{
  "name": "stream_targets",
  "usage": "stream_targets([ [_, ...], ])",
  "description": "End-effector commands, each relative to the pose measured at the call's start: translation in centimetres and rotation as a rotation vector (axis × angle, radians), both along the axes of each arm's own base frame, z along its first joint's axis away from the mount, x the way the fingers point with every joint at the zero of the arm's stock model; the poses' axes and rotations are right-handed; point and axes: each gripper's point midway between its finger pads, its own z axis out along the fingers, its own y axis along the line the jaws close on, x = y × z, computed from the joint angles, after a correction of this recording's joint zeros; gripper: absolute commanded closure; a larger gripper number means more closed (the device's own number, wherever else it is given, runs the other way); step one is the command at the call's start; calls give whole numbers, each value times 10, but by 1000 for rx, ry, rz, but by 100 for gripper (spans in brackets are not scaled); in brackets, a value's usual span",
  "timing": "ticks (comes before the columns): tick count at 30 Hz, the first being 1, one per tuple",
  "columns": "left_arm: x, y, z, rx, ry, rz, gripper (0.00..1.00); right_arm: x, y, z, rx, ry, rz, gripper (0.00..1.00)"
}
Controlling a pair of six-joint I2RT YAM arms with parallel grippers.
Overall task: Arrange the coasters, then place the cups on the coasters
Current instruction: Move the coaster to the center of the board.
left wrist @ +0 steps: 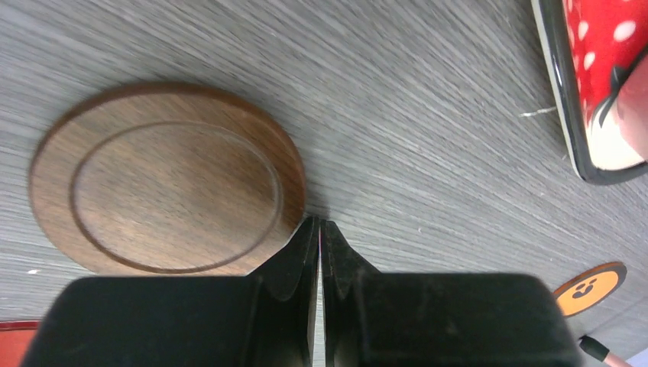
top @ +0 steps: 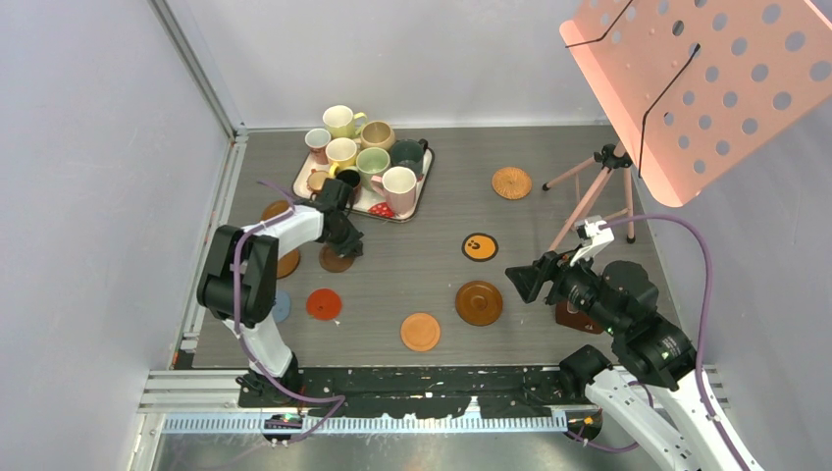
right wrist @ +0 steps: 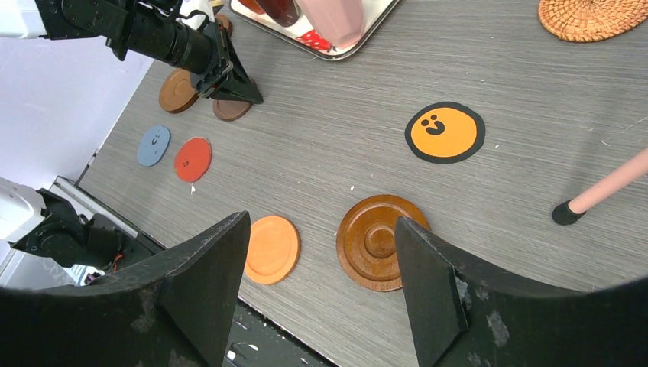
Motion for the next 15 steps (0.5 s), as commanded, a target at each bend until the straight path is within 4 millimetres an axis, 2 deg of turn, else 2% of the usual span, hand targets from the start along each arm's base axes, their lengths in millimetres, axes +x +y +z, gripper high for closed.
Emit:
stream_targets([
  [1,-2,17,4,40,-19,26,94,2,1,19,15,-50,5,24],
  [15,-11,47,8,108,-6,70,94,4,4,18,21,-42,10,24],
])
